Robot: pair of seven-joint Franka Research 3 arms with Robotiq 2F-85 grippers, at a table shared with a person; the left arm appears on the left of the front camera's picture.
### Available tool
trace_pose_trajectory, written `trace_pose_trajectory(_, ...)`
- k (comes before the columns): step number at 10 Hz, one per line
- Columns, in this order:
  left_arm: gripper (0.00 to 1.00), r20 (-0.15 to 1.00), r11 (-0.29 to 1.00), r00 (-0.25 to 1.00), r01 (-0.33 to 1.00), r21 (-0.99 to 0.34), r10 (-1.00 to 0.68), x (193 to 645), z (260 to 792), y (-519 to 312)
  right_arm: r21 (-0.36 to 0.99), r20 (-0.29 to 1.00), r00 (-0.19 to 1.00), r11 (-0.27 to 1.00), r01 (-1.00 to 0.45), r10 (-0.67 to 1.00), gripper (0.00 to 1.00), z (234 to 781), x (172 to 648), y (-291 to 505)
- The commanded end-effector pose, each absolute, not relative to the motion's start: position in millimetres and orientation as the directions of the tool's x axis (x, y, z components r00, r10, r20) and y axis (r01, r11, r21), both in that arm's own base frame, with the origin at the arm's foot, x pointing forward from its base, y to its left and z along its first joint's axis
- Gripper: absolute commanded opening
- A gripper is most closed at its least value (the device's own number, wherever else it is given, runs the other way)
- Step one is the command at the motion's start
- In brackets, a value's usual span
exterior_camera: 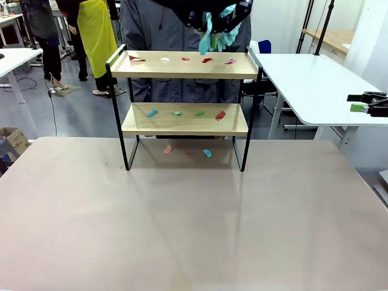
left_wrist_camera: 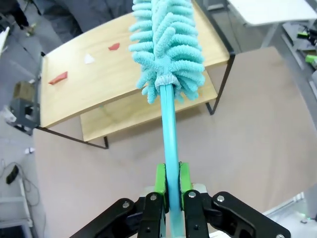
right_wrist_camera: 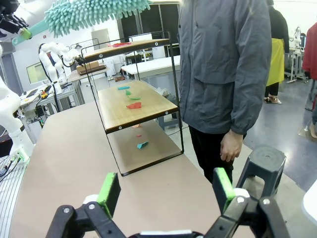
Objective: Clean the shelf.
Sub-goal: Clean the specific section of the Shelf indicated by the human with the Duster.
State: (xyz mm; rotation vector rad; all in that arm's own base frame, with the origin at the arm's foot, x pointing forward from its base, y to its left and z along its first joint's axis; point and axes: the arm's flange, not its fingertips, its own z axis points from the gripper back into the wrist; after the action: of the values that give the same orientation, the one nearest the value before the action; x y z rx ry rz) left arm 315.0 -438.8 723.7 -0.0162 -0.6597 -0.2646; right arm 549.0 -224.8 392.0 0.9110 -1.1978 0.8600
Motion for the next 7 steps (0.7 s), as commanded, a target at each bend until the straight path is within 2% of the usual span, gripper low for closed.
trace_pose_trajectory(1, 0.13, 0.6, 0.976, 0.78, 0.22, 0.008, -0.181, 332.3, 732.1, -464.8, 0.115, 0.986, 0.154, 0.392, -0.913, 0.07, 1.0, 394.8, 549.5, -223.5)
trace_pose_trajectory(7, 0.13, 0.54, 0.988, 0.841, 0.116, -0.099, -0.045, 352.3, 715.6, -494.1, 0.115, 0.986, 0.154, 0.392, -0.913, 0.07, 1.0, 394.8, 549.5, -223.5)
